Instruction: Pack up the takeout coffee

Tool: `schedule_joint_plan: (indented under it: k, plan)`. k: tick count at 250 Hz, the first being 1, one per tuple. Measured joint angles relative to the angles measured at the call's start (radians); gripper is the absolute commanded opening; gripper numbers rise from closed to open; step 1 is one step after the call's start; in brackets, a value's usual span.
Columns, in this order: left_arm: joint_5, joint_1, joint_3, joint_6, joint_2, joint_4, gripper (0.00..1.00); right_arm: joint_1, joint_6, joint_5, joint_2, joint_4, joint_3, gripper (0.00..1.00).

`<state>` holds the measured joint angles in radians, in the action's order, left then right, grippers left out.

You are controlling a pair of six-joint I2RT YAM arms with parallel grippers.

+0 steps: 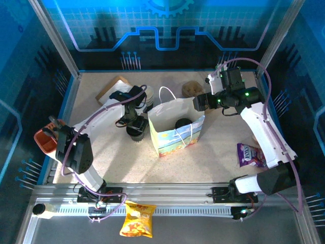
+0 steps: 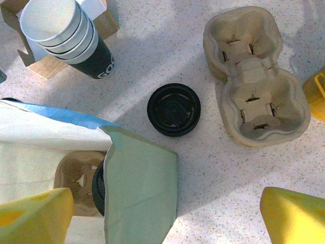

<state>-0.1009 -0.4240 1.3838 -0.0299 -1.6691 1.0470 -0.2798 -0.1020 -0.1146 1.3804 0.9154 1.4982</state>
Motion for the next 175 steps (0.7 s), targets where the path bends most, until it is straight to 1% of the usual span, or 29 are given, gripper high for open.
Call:
schedule_joint_plan:
  k: [175]
  plan:
    - [0.001, 0.0, 0.029, 0.011, -0.019, 0.033, 0.8, 0.0, 0.006, 0.0, 0.001, 0.0, -0.01, 0.95]
